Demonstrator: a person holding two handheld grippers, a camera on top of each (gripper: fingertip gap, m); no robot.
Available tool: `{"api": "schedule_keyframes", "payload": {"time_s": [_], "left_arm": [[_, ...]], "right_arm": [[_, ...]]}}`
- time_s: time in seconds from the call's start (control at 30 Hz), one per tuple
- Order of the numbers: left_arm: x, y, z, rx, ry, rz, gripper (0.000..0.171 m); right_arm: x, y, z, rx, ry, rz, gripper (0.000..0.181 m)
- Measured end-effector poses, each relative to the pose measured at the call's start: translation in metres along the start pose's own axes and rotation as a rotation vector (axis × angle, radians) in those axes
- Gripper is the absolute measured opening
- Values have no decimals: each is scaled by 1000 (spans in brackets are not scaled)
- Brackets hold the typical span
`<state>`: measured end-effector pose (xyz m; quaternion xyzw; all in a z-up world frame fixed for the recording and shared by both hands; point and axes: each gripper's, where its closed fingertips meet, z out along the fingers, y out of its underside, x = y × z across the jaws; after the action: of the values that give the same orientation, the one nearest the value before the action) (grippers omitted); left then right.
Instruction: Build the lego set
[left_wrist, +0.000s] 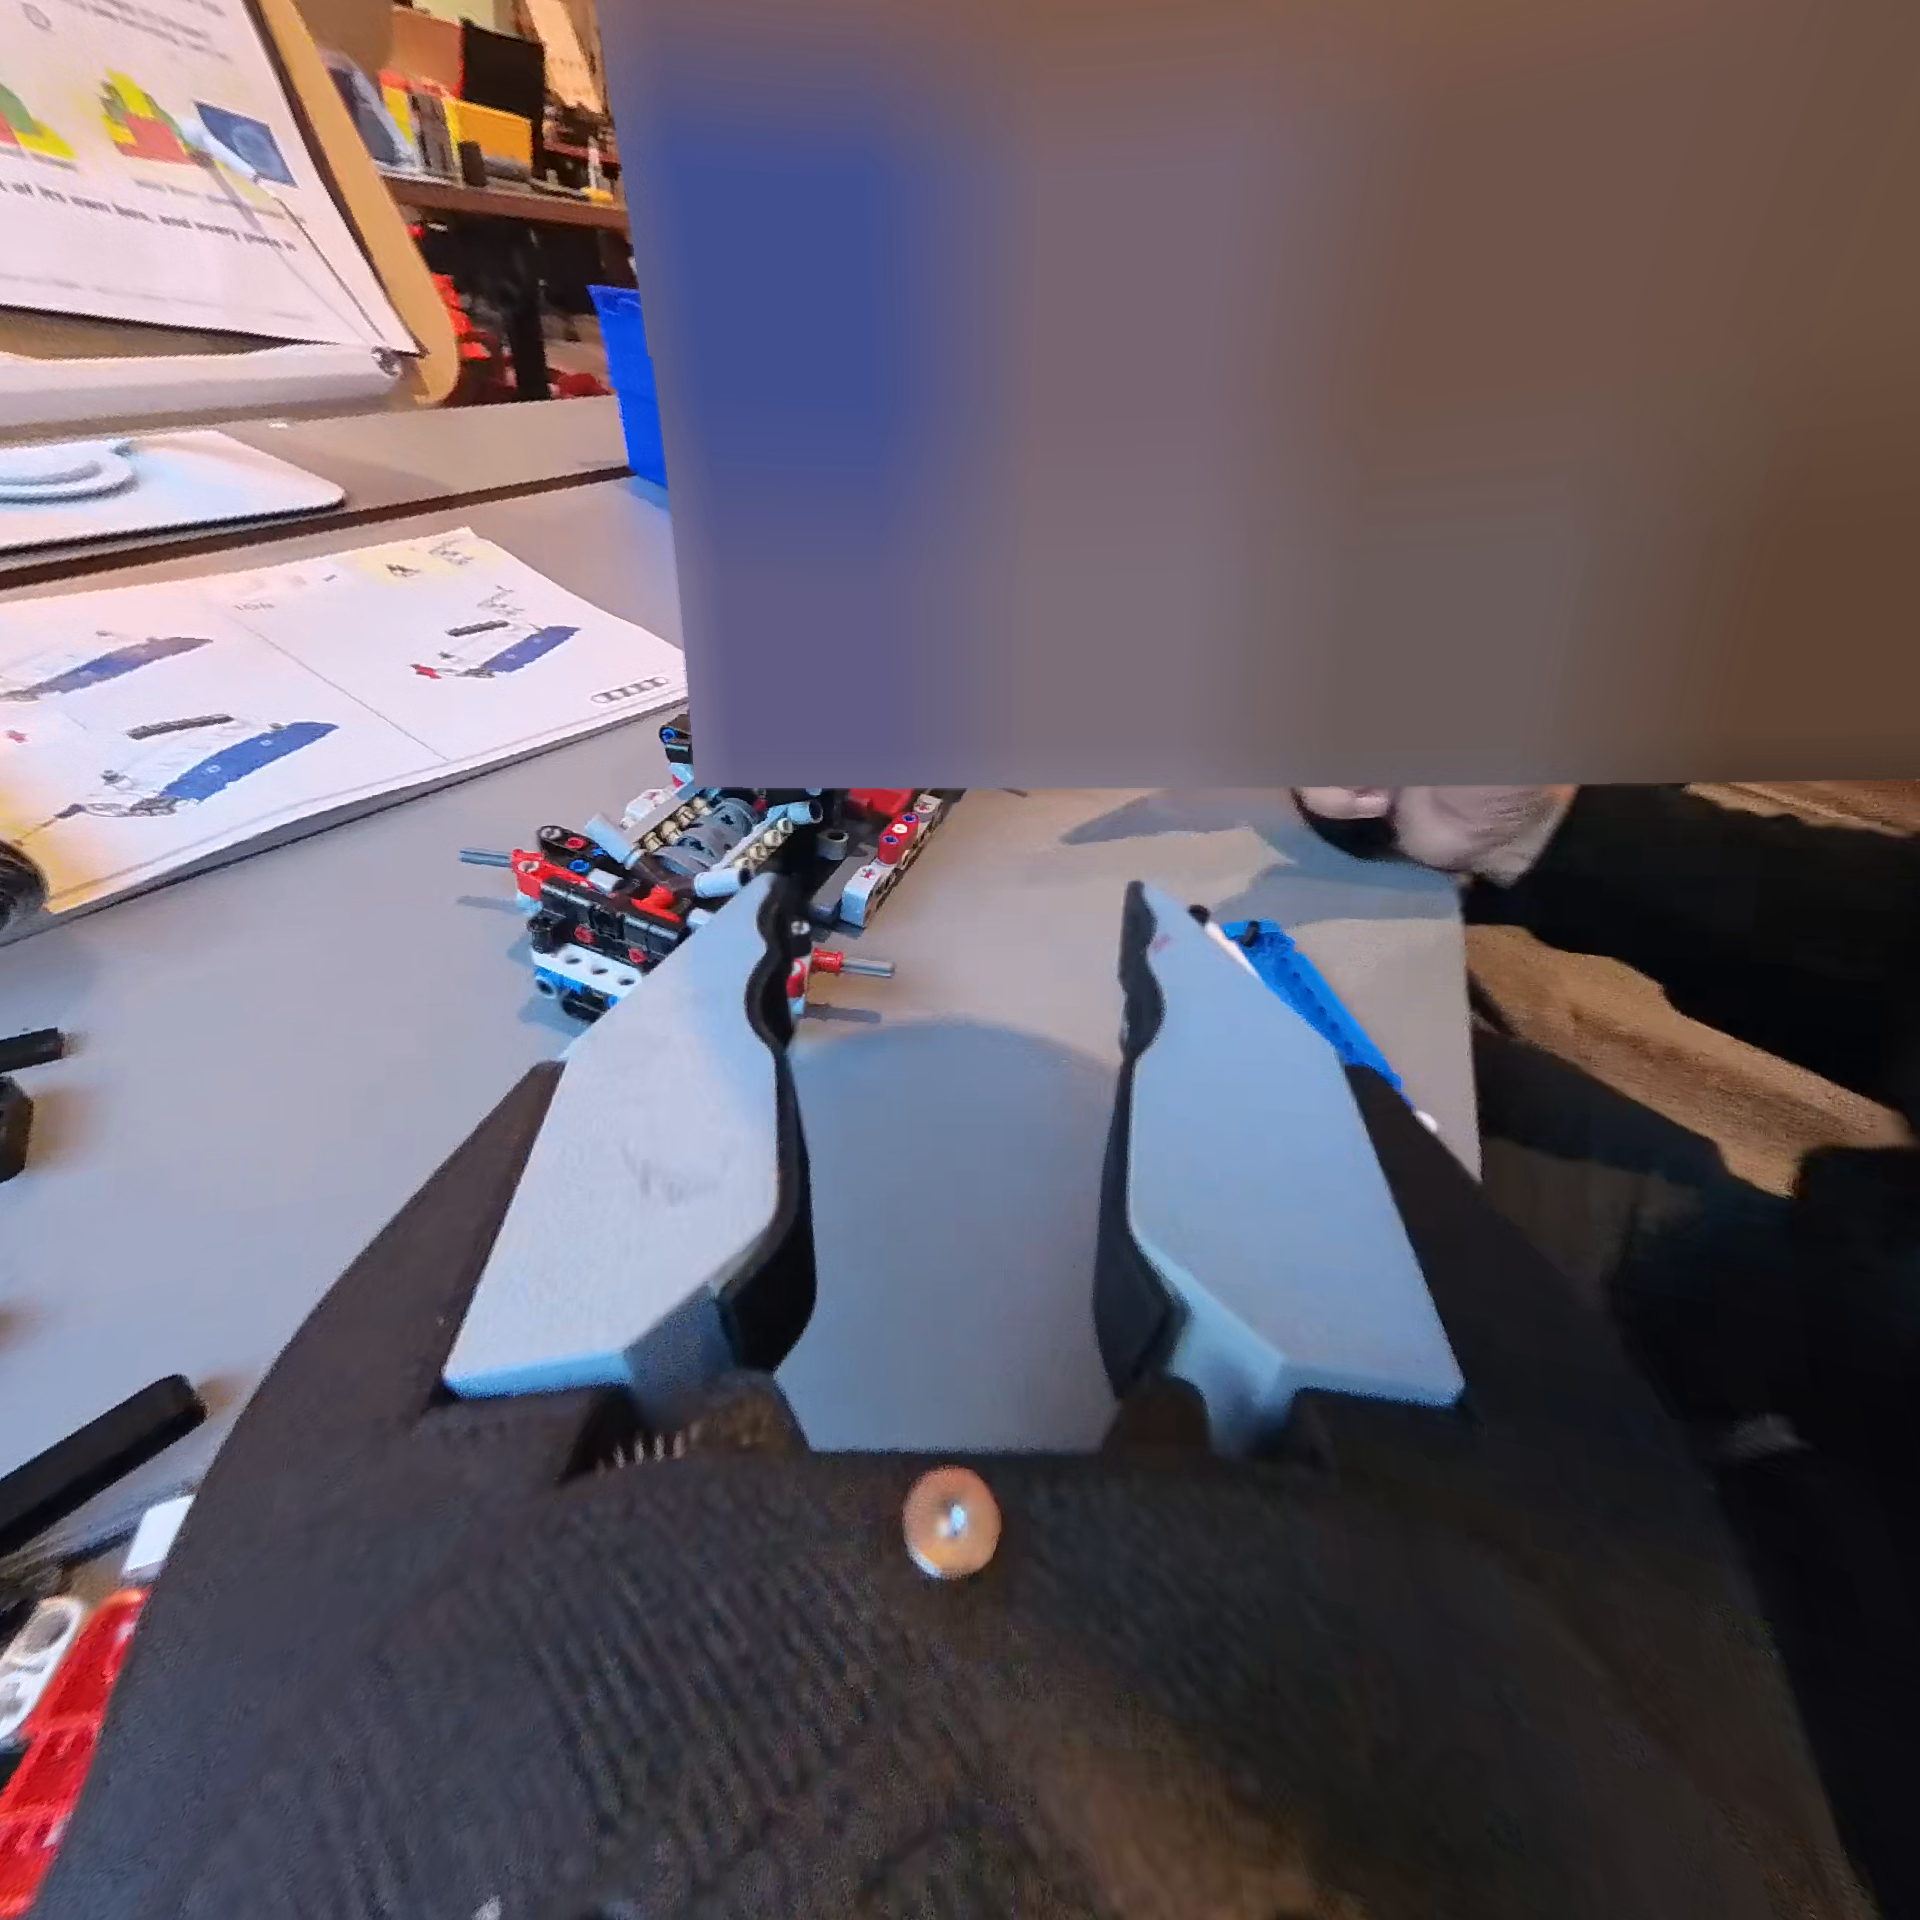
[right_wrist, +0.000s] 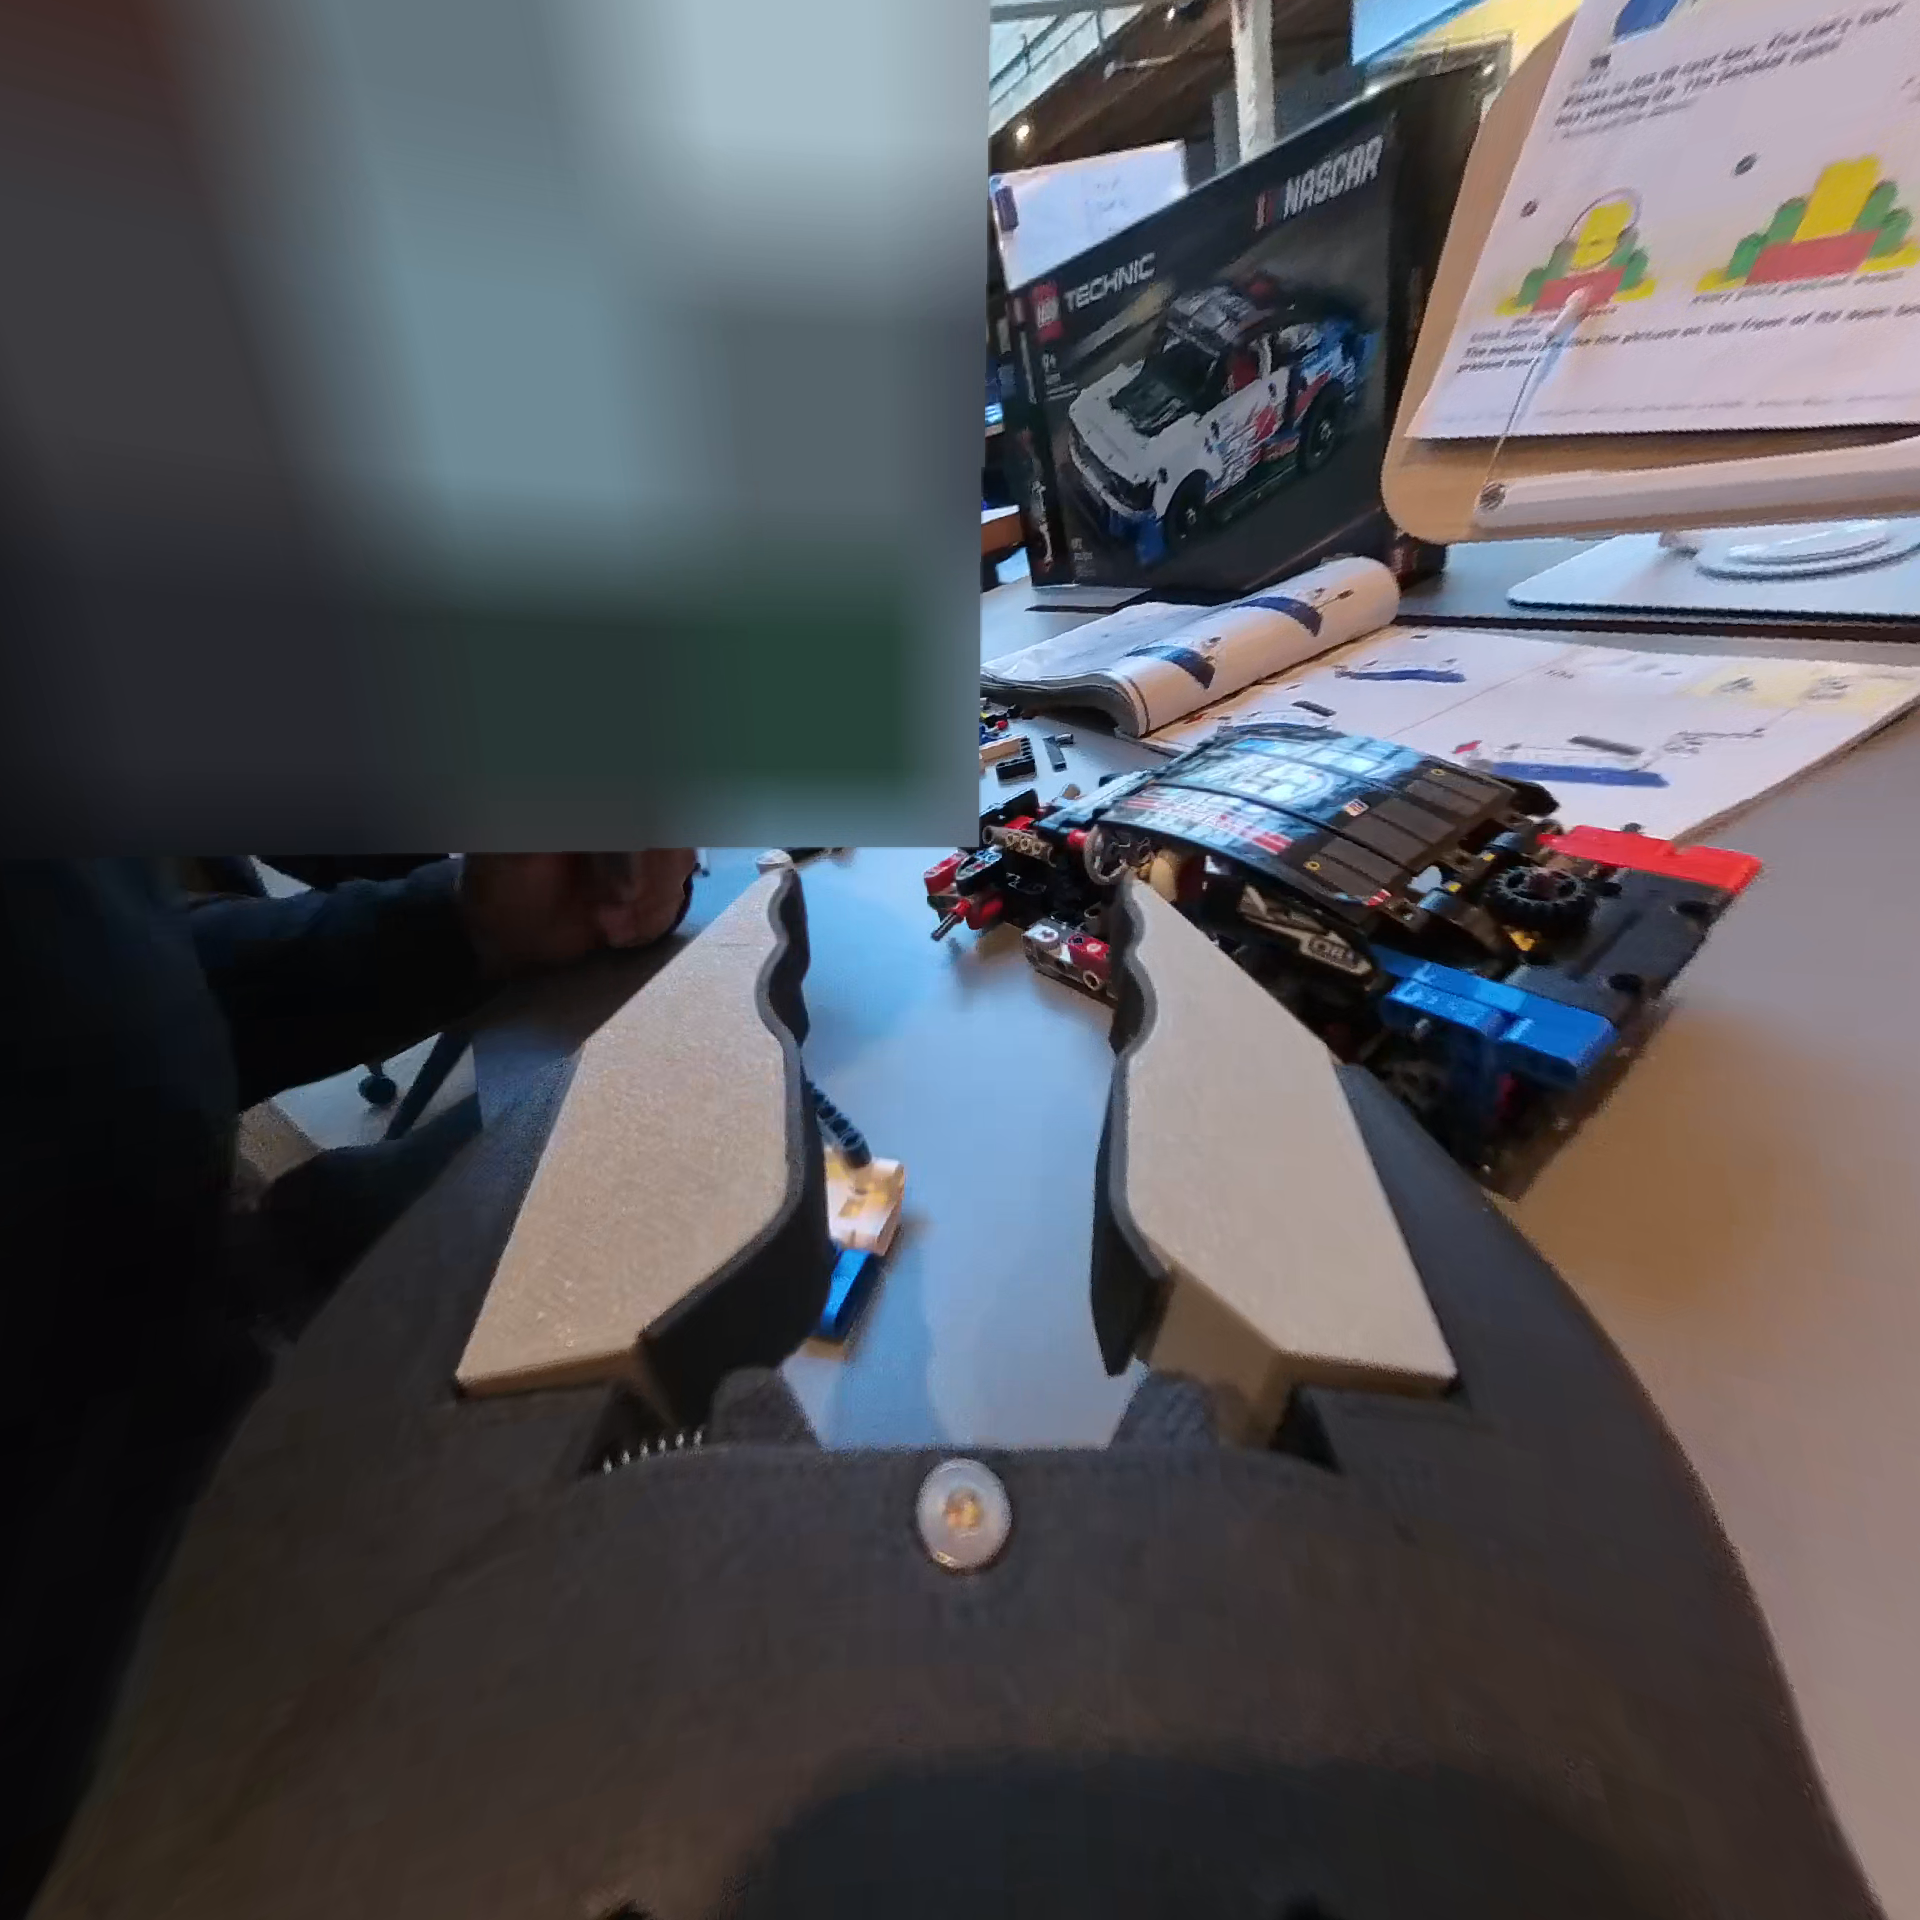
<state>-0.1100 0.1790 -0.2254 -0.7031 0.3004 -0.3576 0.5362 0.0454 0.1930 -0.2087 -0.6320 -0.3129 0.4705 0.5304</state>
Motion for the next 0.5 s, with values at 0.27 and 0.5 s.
{"api": "schedule_keyframes", "payload": {"time_s": [0.27,0.5], "left_arm": [[1,5,16,-56,-82,111,55],[4,6,14,-52,-81,135,55]], "right_arm": [[-1,8,-2,-58,-18,27,59],[-2,18,3,-135,-11,2,58]]}}
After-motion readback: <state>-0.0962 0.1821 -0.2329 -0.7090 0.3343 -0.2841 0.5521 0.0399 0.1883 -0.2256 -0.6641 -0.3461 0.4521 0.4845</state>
